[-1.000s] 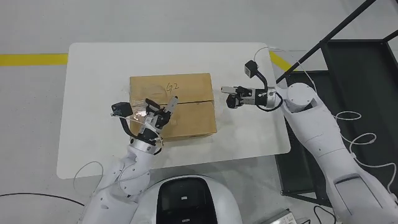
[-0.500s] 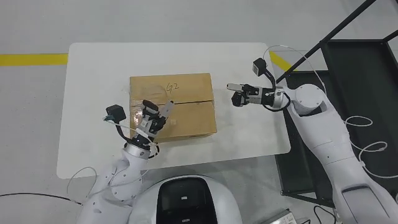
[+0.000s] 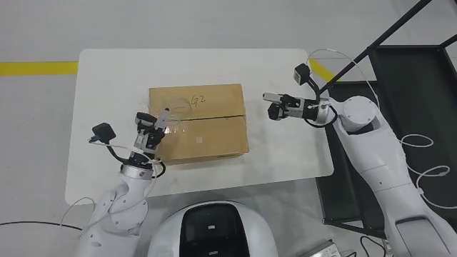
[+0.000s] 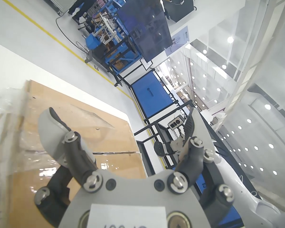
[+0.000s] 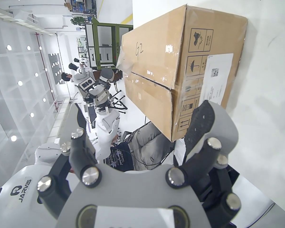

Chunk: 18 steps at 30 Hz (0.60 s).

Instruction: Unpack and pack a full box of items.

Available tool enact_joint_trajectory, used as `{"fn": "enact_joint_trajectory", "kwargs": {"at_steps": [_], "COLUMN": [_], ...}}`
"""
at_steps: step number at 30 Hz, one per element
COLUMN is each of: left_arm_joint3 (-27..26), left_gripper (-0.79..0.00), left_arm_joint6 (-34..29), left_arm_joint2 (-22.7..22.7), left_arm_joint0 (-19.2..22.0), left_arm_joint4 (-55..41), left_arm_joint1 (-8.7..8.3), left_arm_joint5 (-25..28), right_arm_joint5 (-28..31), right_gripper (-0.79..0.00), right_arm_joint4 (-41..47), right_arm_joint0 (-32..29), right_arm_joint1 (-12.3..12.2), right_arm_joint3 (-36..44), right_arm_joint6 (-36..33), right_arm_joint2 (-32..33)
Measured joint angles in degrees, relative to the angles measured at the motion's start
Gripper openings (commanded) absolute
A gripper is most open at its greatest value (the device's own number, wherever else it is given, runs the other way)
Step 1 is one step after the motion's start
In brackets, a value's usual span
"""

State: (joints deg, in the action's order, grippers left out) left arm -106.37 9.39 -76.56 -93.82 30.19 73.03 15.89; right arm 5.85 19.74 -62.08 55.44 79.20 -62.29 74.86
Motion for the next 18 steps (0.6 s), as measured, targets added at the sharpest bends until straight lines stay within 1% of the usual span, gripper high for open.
{"fn": "enact_joint_trajectory", "kwargs": {"at_steps": [3, 7, 11, 13, 18], "left_arm_joint3": [-0.01, 0.43, 1.54, 2.21, 5.55], "left_gripper": [0.000, 0.000, 0.000, 0.000, 0.000], "left_arm_joint6": [-1.94, -6.42, -13.73, -17.14, -28.50], "left_arm_joint2": [-3.55, -8.10, -11.74, -13.46, -17.81], "left_arm_joint0": [-0.52, -0.19, 0.43, 1.25, 4.48], "left_arm_joint4": [-0.56, 0.12, -2.10, -4.26, -11.67], "left_arm_joint1": [-0.44, -1.16, -1.94, -2.27, -3.30], "left_arm_joint5": [0.63, 2.40, 6.05, 6.88, 8.12], "right_arm_joint5": [0.00, 0.02, 0.15, 0.22, 0.76], "right_gripper": [0.000, 0.000, 0.000, 0.000, 0.000], "right_arm_joint4": [-0.16, -0.30, -0.55, -0.63, -0.71], "right_arm_joint0": [-0.10, -0.09, 0.07, 0.11, -0.26], "right_arm_joint1": [-0.05, -0.07, -0.02, -0.01, -0.03], "right_arm_joint3": [0.15, 0.20, 0.30, 0.34, 0.57], "right_arm_joint6": [0.26, 0.47, 0.77, 0.85, 1.34], "right_arm_joint2": [0.16, 0.15, -0.17, -0.26, -0.14]}}
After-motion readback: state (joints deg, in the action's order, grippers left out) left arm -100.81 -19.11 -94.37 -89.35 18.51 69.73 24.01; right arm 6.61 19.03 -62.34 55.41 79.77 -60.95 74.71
